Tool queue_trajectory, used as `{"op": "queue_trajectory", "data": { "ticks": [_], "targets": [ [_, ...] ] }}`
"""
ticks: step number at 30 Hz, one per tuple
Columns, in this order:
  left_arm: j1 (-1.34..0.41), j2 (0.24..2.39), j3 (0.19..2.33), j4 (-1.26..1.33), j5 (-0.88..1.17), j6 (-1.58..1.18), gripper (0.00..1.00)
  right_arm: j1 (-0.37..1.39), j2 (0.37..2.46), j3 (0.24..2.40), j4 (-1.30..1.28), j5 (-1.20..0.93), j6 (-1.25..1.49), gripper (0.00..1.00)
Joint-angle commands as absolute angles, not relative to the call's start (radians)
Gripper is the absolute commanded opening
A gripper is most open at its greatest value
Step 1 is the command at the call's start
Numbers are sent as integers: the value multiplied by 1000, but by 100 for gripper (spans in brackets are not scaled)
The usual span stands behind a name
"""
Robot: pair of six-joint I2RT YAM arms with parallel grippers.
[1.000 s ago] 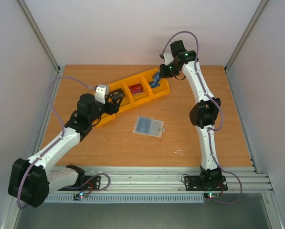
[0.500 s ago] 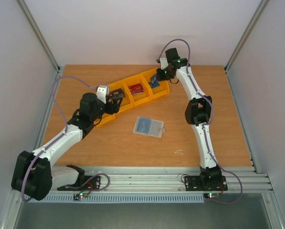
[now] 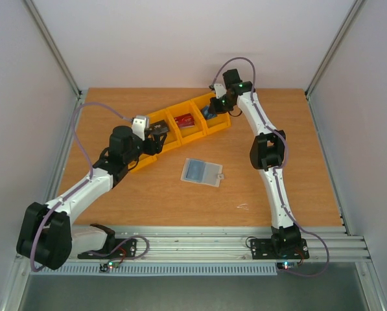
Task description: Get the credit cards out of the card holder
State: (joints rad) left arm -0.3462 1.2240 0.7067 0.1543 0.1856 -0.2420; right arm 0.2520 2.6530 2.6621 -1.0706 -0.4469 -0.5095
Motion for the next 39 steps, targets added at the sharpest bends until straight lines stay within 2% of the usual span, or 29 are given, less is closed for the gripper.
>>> {"op": "queue_trajectory", "data": {
  "ticks": [1,12,16,22,25,31,39],
  "targets": [
    [-340,1237,695,229,198,-241,76,247,2693,2701,-1023,-428,-503,2],
    [-339,1232,693,233,184,-215,76,247,2702,2704,-974,-424,-509,6],
    [-339,1233,691,235,188,-217,76,248,2701,2704,-952,-415,-489,12],
    [-340,1224,683,233,186,-221,76,256,2709,2704,-944,-370,-485,23],
    [-338,1217,680,234,174,-219,76,264,2699,2704,-940,-302,-497,39],
    [-337,1213,677,245,196,-207,77,285,2645,2705,-871,-214,-534,59],
    [-336,1203,678,265,269,-146,77,319,2458,2712,-874,-207,-544,63]
  ]
}}
